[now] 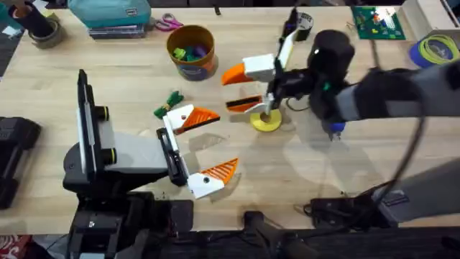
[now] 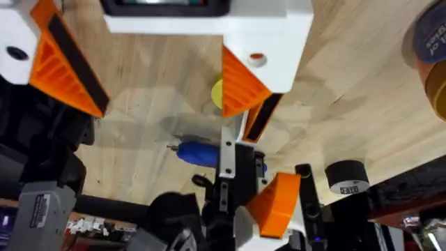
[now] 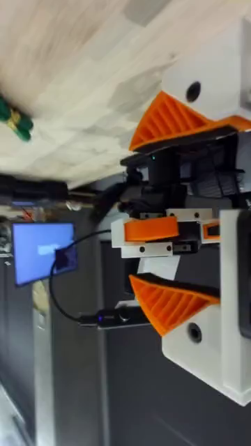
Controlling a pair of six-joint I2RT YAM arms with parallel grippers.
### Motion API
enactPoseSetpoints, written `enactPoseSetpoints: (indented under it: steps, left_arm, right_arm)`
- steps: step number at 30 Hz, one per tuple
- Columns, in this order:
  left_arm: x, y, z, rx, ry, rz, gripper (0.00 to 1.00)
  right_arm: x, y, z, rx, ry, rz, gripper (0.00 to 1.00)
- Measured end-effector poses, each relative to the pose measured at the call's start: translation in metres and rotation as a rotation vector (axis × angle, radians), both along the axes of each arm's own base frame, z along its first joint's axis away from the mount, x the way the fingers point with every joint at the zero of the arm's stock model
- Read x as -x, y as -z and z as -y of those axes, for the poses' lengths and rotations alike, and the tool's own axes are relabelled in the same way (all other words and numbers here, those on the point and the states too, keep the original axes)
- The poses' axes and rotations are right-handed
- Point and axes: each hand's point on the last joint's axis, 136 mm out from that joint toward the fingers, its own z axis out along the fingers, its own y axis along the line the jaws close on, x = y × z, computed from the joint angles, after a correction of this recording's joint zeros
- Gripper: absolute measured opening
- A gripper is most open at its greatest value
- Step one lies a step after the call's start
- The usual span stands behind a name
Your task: Pick up the gripper from the table and insert it into the empty holder that is missing its gripper. Then pick up a screw, insert it into the mounting hole, and use the screwdriver to tighten it. Finally, clean up the table by picking up the vegetable and placing it into the bucket.
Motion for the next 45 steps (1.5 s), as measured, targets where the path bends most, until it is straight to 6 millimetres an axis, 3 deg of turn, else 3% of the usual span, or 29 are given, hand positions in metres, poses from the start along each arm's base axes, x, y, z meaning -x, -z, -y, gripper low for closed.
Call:
enactPoseSetpoints:
  steps: [5,11,16,25,34,40,45]
  left_arm:
    - [0.000,0.000,0.000,0.000,0.000,0.000,0.986]
    - [0.000,0.000,0.000,0.000,0.000,0.000,0.986]
    - [0.000,0.000,0.000,0.000,0.000,0.000,0.986]
    - [0.000,0.000,0.000,-0.001,0.000,0.001,0.986]
    - [0.000,0.000,0.000,-0.001,0.001,0.002,0.985]
    - [0.000,0.000,0.000,-0.001,0.000,0.002,0.985]
    - [0.000,0.000,0.000,-0.001,0.001,0.003,0.985]
  right_arm:
    - [-0.005,-0.011,0.029,0.052,0.063,0.039,0.996]
    - [-0.012,-0.045,0.064,0.083,0.145,0.191,0.996]
    - [-0.005,-0.066,0.086,0.136,0.197,0.283,0.997]
    - [0.012,-0.054,0.109,0.450,0.242,0.287,0.997]
    - [0.019,-0.063,0.145,0.853,0.219,0.408,0.997]
    - [0.035,-0.043,0.167,1.075,0.147,0.419,0.997]
    - [0.036,-0.036,0.175,1.192,0.111,0.466,0.997]
